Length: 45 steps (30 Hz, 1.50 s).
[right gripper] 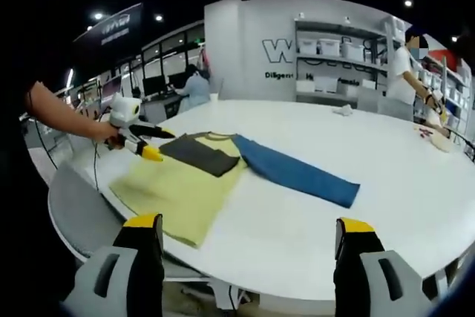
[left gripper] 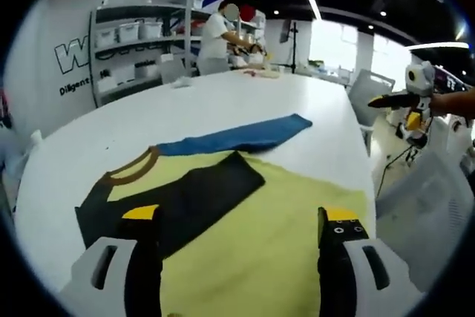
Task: Fold the garment on the visible template until the final outline fits inside the template.
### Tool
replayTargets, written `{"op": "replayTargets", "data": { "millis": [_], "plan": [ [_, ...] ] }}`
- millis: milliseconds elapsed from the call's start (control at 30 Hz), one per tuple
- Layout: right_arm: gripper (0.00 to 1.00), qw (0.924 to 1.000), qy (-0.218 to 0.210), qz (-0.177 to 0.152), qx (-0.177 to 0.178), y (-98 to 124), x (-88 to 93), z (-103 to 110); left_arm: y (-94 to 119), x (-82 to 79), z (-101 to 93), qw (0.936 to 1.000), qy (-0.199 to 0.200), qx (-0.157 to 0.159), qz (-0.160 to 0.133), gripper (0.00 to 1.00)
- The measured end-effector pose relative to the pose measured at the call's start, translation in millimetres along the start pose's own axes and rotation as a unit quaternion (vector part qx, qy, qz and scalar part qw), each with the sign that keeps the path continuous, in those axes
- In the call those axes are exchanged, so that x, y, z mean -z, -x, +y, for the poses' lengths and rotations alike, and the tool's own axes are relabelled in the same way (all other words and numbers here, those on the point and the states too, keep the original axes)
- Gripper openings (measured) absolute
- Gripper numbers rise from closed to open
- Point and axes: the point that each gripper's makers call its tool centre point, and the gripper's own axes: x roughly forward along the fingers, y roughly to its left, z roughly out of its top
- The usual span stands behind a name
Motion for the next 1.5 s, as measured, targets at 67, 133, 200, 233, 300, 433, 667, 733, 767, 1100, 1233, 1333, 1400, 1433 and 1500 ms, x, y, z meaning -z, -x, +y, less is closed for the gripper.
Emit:
{"op": "replayTargets", "data": {
  "millis": [67,133,200,233,300,433,667,733,767,1100,1233,1333,1400,1433,1500],
  "plan": [
    [0.95,1.0000,-0.002,0.000,-0.001,-2,-0.1,1,8,-1.0,1.8,0.9999,0.005,-0.007,-0.005,0.90],
    [0.94,1.0000,0.001,0.001,0.000,-6,0.1,-1,16,-1.3,5.3,0.9997,0.010,-0.020,-0.013,0.93],
    [0.93,1.0000,-0.001,0.000,0.000,-9,-1.8,-2,23,0.5,8.5,0.9991,0.020,-0.032,-0.021,0.98],
    [0.93,1.0000,-0.002,-0.002,0.001,-10,-2.9,-4,26,2.1,9.4,0.9988,0.024,-0.036,-0.022,0.99],
    [0.93,1.0000,-0.004,-0.006,0.001,-14,-5.5,-8,32,6.7,11.1,0.9983,0.033,-0.045,-0.020,0.99],
    [0.93,1.0000,-0.004,-0.007,-0.001,-21,-9.2,-17,43,12.7,12.2,0.9972,0.043,-0.058,-0.019,0.99],
    [0.93,0.9999,-0.013,-0.003,-0.005,-34,-12.5,-35,60,14.7,10.8,0.9952,0.059,-0.075,-0.023,0.99],
    [0.93,0.9998,-0.018,-0.004,-0.007,-38,-14.8,-40,65,15.1,11.1,0.9949,0.056,-0.081,-0.021,0.99],
    [0.93,0.9998,-0.020,-0.004,-0.007,-41,-15.8,-44,68,14.0,10.6,0.9946,0.055,-0.086,-0.021,0.99],
    [0.91,0.9997,-0.023,-0.001,-0.002,-64,-20.2,-76,94,12.0,16.7,0.9855,0.084,-0.142,-0.041,0.99],
    [0.87,0.9994,-0.033,0.006,0.007,-74,-19.1,-96,104,16.8,15.4,0.9802,0.104,-0.161,-0.050,0.99],
    [0.83,0.9987,-0.049,0.009,0.012,-81,-17.0,-111,108,23.9,12.7,0.9789,0.111,-0.165,-0.047,0.99],
    [0.81,0.9984,-0.054,0.012,0.016,-86,-14.1,-121,110,28.3,10.1,0.9794,0.106,-0.167,-0.038,0.99],
    [0.80,0.9982,-0.054,0.015,0.019,-88,-11.9,-126,112,30.1,9.8,0.9798,0.098,-0.171,-0.033,0.99],
    [0.76,0.9976,-0.063,0.015,0.023,-92,-9.4,-134,115,31.9,9.5,0.9793,0.095,-0.175,-0.032,0.99]
  ]
}}
